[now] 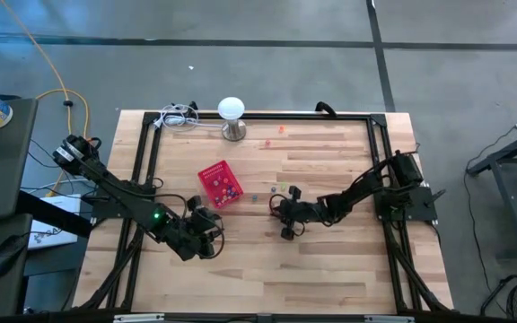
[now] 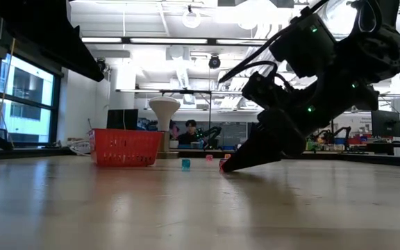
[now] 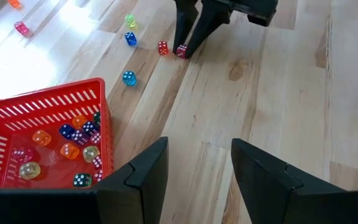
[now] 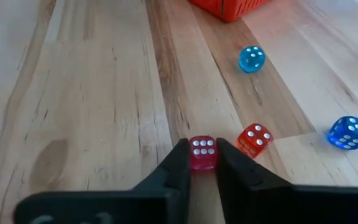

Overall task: Pick & Place Dice
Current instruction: Put the pink die into the red basket

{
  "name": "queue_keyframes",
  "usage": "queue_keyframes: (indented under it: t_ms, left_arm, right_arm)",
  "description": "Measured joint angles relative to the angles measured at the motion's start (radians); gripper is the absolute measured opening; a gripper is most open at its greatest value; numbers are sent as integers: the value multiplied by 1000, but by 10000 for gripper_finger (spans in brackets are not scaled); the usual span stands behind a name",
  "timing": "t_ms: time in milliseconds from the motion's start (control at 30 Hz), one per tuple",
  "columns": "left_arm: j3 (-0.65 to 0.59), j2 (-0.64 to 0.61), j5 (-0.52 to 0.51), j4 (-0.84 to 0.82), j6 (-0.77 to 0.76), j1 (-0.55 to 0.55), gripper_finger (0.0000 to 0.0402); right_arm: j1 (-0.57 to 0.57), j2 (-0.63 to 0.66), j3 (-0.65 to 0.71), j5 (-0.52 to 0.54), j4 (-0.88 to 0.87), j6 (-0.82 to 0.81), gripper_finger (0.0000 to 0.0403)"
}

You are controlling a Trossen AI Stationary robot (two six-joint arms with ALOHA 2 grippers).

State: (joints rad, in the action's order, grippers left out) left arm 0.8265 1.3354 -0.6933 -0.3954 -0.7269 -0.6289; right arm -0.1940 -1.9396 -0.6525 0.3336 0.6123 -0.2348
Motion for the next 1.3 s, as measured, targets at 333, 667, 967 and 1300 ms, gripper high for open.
queue_keyframes:
  t_ms: [333, 667, 967, 1300]
  left_arm:
    - [0, 0, 0, 0, 1, 0, 168]
    - [0, 0, 1, 7, 1, -22, 168]
    - [0, 0, 0, 9, 2, -54, 168]
    - [0, 0, -20, 7, 3, -56, 168]
  right_arm:
    - [-8, -7, -86, -139, 111, 21, 29]
    - [25, -4, -470, -105, -283, 273, 29]
    - [149, -3, -556, -158, -351, 288, 40]
    - [174, -75, -589, -259, -303, 313, 55]
